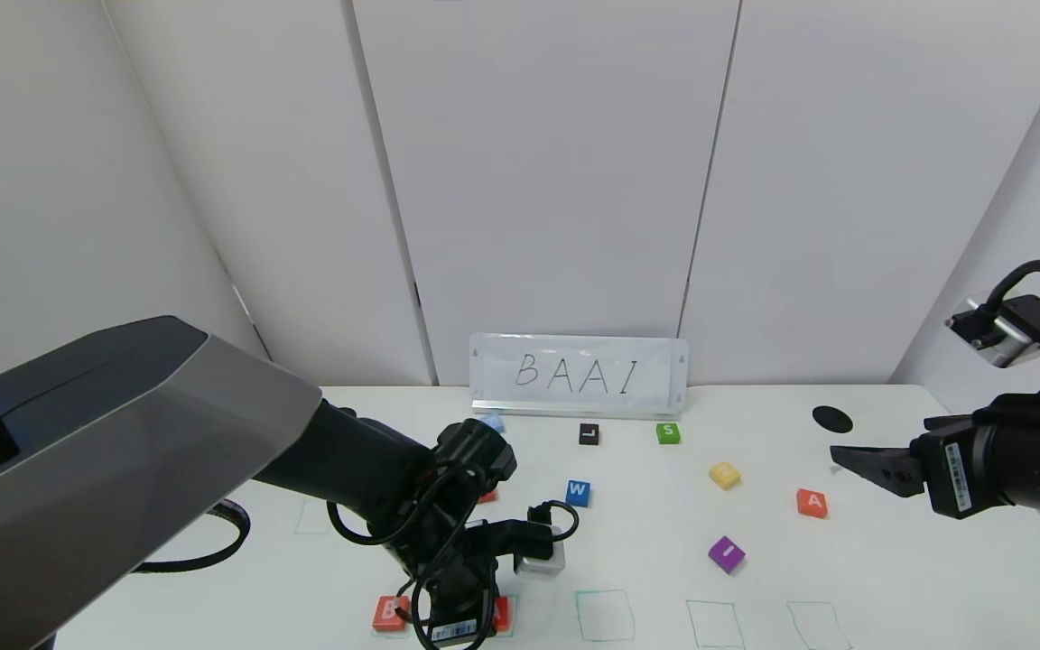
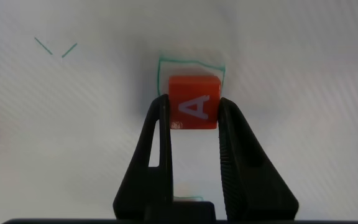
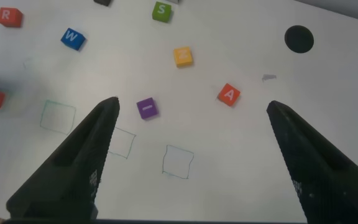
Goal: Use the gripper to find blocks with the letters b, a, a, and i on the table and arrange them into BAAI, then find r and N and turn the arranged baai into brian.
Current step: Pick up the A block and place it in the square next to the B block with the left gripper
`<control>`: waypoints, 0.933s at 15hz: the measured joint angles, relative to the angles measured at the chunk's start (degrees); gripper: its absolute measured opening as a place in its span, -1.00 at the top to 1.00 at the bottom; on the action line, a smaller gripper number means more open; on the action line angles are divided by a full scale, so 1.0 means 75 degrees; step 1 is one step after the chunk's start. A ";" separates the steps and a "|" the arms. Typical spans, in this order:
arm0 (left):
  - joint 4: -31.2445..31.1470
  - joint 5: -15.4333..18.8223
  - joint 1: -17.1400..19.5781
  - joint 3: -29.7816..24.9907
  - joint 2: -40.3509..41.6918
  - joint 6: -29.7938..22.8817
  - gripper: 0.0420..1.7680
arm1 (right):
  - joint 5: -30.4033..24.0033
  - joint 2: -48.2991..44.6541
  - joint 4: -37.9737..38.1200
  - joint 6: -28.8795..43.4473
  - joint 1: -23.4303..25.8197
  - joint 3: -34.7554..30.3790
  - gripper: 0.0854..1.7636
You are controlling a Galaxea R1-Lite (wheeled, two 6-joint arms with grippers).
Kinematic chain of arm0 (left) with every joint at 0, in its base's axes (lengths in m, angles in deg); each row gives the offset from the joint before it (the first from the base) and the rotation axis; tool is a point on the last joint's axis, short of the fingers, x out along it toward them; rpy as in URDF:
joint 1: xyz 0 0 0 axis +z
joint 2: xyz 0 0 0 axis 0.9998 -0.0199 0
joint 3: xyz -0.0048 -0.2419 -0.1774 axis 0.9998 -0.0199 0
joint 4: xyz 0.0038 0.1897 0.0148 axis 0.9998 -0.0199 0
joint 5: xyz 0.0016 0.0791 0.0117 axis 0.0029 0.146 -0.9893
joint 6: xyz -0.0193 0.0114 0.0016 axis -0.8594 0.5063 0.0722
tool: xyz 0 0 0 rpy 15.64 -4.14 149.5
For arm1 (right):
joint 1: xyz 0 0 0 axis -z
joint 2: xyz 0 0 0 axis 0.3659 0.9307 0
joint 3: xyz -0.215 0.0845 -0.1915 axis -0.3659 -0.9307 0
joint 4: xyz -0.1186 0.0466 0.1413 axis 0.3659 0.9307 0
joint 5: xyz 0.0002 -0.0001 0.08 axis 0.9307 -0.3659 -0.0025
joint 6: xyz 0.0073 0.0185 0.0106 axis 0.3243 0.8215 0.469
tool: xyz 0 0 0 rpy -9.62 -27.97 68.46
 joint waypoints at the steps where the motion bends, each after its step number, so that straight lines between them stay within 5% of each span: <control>1: -0.0044 -0.0003 0.0000 0.0000 0.0007 0.0026 0.48 | -0.0003 0.0000 0.0005 0.0003 0.0000 0.0000 -0.94; 14: -0.0008 -0.0039 -0.0013 0.0003 0.0023 0.0089 0.48 | 0.0002 -0.0052 0.0003 0.0003 -0.0010 0.0000 -0.94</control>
